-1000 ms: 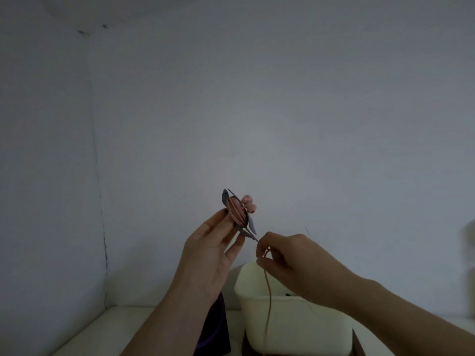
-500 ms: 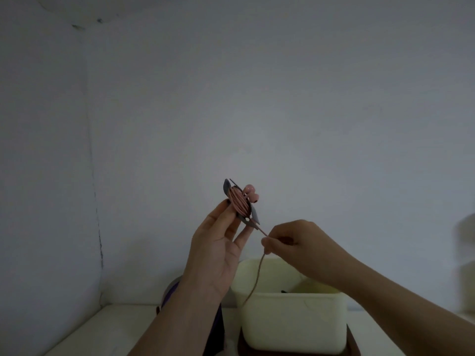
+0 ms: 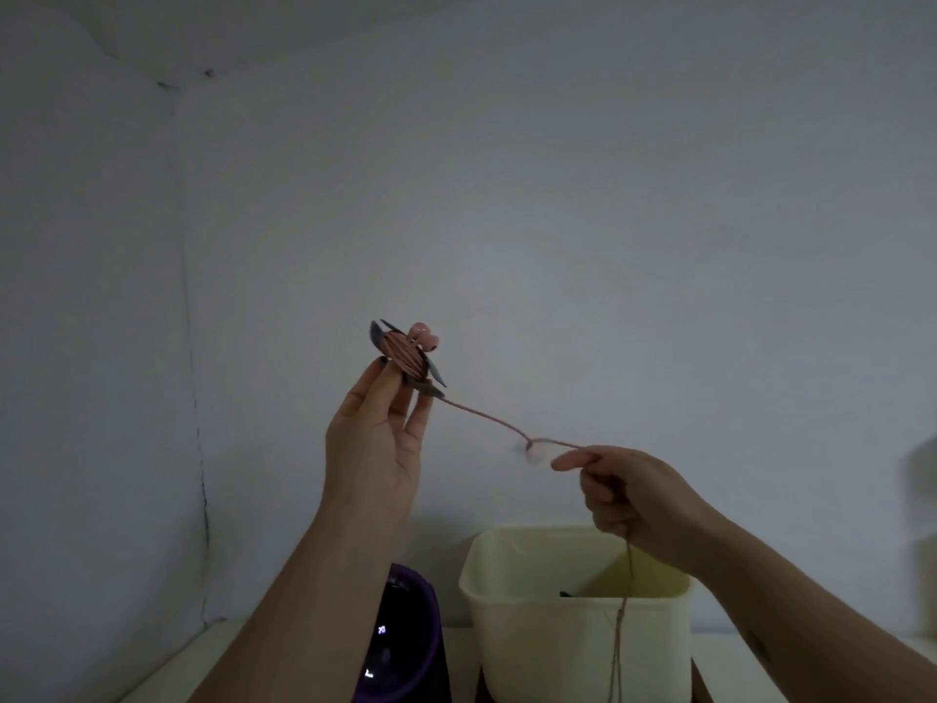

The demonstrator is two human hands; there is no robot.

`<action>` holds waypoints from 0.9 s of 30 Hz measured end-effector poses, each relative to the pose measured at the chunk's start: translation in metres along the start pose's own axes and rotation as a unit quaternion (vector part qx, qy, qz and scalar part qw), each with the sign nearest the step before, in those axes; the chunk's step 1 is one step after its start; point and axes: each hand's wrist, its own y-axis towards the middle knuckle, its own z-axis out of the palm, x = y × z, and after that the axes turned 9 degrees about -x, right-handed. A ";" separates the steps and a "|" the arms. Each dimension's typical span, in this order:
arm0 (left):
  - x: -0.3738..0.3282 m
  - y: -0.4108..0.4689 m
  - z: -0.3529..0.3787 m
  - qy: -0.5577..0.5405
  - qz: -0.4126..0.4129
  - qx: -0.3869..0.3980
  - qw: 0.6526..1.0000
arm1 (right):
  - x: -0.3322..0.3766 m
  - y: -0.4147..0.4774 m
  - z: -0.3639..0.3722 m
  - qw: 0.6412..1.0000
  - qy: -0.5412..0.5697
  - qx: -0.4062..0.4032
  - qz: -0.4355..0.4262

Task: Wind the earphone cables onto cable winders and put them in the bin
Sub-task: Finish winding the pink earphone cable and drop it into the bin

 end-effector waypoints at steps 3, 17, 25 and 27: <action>-0.013 0.008 -0.006 -0.041 0.029 -0.021 0.999 | -0.014 0.006 -0.024 0.991 -0.125 -0.028 0.023; -0.012 0.012 0.003 0.040 0.047 -0.023 0.998 | -0.003 0.006 -0.021 0.916 -0.379 0.122 0.044; 0.007 -0.002 0.015 0.125 0.056 0.054 0.989 | 0.061 -0.013 0.053 0.977 -0.048 0.207 0.021; 0.009 -0.005 0.017 0.162 0.074 0.064 0.982 | 0.067 -0.015 0.069 0.978 -0.011 0.207 0.011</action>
